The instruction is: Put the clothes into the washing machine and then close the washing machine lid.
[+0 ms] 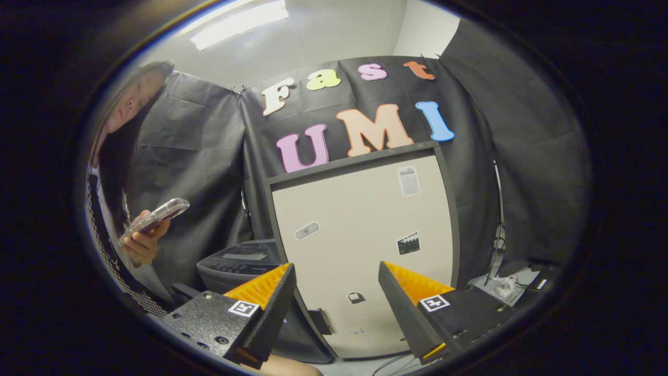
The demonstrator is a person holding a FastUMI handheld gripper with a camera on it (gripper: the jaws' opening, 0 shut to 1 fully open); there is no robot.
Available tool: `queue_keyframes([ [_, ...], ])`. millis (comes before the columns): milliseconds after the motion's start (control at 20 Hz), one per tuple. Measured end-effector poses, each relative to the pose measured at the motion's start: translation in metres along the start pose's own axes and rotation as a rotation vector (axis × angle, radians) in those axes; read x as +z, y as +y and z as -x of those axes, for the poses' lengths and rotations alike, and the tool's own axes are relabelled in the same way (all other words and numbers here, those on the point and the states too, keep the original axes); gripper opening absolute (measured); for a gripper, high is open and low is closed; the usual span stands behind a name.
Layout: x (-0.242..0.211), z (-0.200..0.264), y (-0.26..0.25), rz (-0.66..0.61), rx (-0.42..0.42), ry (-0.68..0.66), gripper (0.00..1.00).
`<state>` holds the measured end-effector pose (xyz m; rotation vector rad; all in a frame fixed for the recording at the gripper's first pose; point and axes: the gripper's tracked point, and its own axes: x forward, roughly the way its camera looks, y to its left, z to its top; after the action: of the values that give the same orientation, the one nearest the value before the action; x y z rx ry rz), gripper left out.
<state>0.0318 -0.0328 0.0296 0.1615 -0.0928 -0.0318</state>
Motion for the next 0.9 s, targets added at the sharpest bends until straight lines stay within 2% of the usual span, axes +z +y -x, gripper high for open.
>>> queue_keyframes([
  [450,-0.021,0.02,0.007,0.021,-0.015,0.057,0.96],
  [550,-0.031,0.024,0.01,0.041,-0.005,0.094,0.96],
  [900,-0.032,0.026,0.025,0.148,0.01,0.094,0.97],
])
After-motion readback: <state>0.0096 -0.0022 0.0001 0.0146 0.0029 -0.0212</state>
